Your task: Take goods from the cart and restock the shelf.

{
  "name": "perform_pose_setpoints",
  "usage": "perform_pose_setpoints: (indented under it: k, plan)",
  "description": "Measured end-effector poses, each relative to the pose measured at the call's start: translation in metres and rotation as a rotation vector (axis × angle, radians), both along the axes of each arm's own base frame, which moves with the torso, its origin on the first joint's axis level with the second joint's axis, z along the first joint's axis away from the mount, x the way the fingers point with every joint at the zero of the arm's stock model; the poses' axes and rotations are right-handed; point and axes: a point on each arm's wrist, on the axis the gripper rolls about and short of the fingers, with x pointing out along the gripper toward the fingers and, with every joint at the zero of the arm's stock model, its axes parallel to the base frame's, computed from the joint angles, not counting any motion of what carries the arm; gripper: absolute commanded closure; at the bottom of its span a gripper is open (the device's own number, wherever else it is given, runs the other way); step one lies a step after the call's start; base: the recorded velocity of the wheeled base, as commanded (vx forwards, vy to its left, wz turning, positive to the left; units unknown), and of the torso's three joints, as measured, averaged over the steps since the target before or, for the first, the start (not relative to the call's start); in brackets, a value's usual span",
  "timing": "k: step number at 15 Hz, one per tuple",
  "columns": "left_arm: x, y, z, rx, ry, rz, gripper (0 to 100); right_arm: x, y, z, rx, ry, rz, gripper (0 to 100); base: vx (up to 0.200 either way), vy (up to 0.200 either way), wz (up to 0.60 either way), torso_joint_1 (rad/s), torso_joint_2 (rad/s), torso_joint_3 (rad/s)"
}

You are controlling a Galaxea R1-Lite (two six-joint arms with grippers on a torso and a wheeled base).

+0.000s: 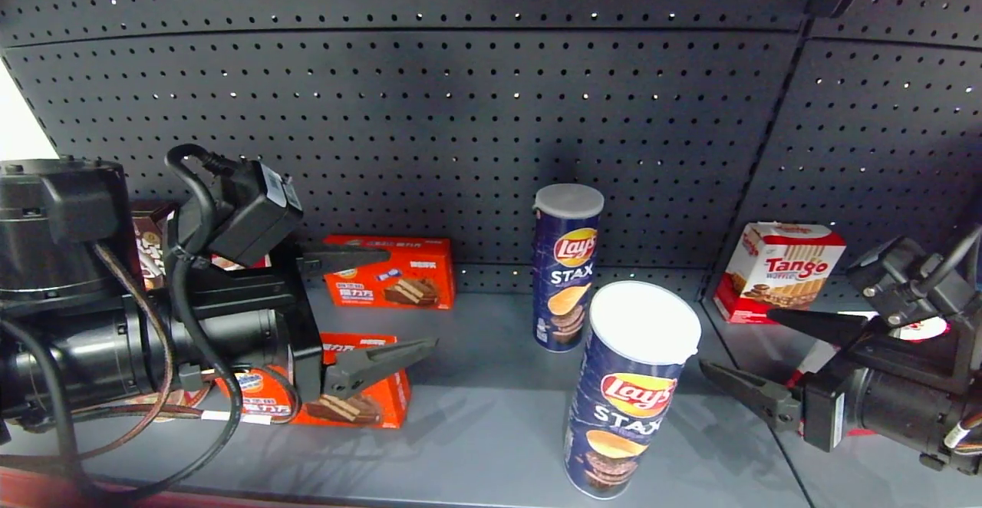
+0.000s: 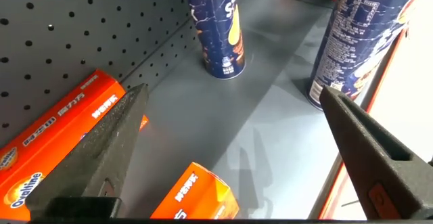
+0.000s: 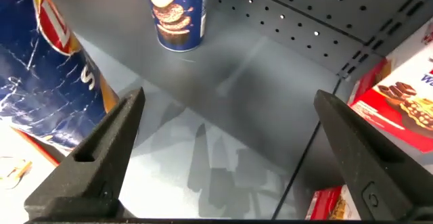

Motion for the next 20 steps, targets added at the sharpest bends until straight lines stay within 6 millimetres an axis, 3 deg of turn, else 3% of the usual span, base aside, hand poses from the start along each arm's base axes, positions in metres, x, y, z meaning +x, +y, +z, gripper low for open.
perform_pose_setpoints:
  k: [10,15,20]
  plan:
    - [0.002,0.0,0.0,0.0,-0.001,0.003,0,-0.001,0.002,-0.009,-0.022,0.032,0.057,0,0.0,0.0,0.0,0.0,0.0,0.0]
    - [0.005,0.007,0.0,0.001,-0.003,0.034,0,-0.001,0.017,-0.026,-0.075,0.096,0.139,0,0.0,0.0,0.0,0.0,0.0,0.0]
    - [0.008,0.012,0.002,-0.001,-0.008,0.06,0,0.012,0.031,-0.031,-0.096,0.122,0.155,0,0.0,0.0,0.0,0.0,0.0,0.0]
